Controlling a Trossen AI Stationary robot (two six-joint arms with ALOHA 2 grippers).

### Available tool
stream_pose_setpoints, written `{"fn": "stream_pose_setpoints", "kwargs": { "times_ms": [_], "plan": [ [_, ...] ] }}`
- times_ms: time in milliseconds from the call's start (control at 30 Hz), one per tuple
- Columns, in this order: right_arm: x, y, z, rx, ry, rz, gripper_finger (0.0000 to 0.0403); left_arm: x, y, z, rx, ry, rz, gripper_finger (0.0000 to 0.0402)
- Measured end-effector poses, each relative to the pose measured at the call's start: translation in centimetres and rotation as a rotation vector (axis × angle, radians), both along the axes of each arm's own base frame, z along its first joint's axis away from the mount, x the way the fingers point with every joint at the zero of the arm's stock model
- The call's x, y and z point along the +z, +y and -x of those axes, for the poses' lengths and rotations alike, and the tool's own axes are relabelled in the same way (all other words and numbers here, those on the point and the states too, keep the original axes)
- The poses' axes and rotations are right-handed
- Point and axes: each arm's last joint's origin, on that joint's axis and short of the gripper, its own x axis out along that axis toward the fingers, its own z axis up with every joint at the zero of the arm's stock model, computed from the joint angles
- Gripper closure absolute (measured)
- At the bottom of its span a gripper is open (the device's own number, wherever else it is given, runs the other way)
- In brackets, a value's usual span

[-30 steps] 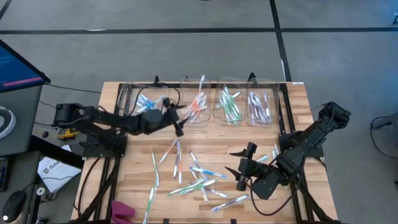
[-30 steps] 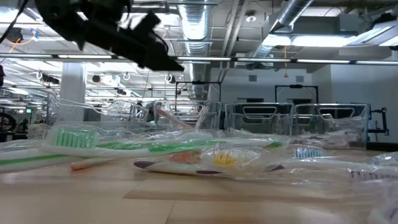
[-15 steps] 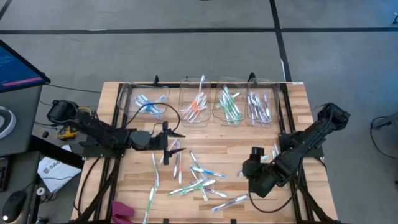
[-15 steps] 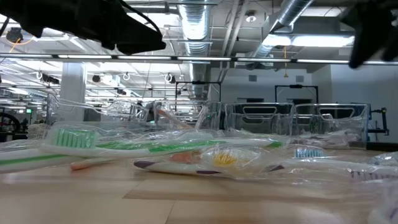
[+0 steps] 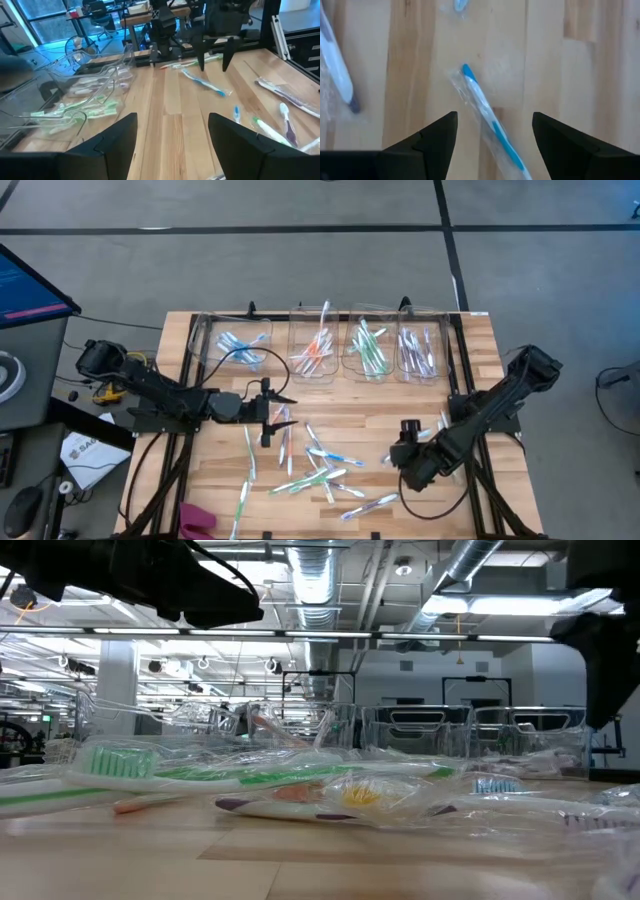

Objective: Pick & Place Toothbrushes
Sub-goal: Put the blue toothbrush into the left transparent bin

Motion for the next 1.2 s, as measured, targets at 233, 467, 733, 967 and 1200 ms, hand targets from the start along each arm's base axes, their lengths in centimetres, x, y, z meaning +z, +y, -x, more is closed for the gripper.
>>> {"fn": "stream_pose_setpoints", "kwargs": {
  "times_ms": [233, 467, 733, 967, 1200],
  "plan": [
    [-1.9, -1.0, -0.2, 0.037, -0.004, -0.039, 0.0169, 0.0, 0.0, 0.0, 0.000, 0.000, 0.000, 0.0165],
    [-2.3, -1.3, -0.5, 0.029, -0.010, -0.067, 0.0187, 0.0, 0.0, 0.0, 0.001, 0.000, 0.000, 0.0165],
    [-4.5, -0.8, -0.9, 0.035, 0.055, -0.033, 0.0183, 0.0, 0.0, 0.0, 0.001, 0.000, 0.000, 0.0165],
    [-6.3, -0.5, -1.5, 0.027, 0.093, 0.026, 0.0187, 0.0, 0.0, 0.0, 0.002, 0.001, 0.000, 0.0165],
    [-5.9, -0.8, -1.4, 0.018, 0.093, -0.025, 0.0213, 0.0, 0.0, 0.0, 0.000, 0.001, 0.006, 0.0165]
  ]
}}
